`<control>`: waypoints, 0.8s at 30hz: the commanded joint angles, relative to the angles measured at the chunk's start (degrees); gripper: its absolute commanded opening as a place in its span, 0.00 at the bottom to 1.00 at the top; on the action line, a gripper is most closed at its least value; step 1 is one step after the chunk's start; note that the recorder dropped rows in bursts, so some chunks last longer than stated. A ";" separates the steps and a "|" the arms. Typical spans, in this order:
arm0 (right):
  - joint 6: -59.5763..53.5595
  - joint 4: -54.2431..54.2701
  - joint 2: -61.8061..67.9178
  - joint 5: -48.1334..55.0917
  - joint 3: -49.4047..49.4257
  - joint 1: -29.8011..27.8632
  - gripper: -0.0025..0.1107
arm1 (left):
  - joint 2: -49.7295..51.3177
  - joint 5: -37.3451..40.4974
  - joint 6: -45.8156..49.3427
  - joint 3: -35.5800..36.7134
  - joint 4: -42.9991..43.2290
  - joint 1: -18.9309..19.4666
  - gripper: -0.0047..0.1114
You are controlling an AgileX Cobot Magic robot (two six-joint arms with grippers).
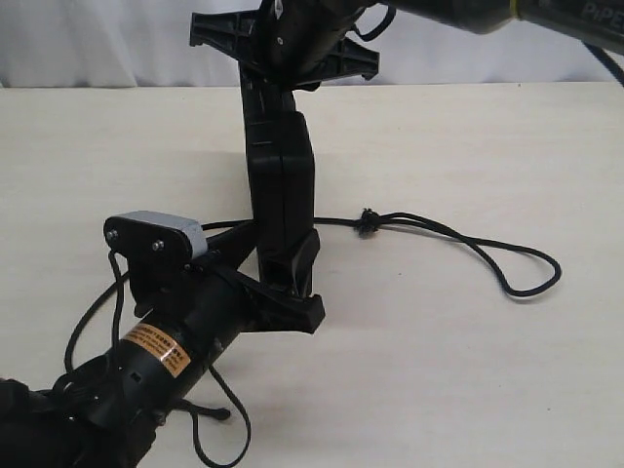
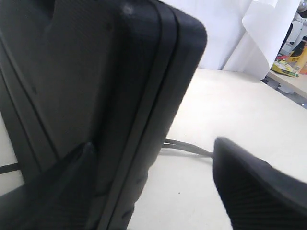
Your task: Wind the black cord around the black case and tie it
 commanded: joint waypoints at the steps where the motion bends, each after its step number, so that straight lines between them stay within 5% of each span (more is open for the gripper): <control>1: 0.23 0.50 -0.74 -2.04 -0.28 0.04 0.06 | 0.14 -0.92 -0.20 -0.53 0.94 -0.32 0.60; 11: 0.35 0.63 -0.74 -1.72 -0.28 0.04 0.06 | 0.14 3.12 -0.20 -0.53 9.67 -0.32 0.60; 24: 0.35 0.63 -0.74 -1.09 -0.28 0.04 0.06 | -1.71 10.49 17.41 -0.53 0.59 -0.32 0.60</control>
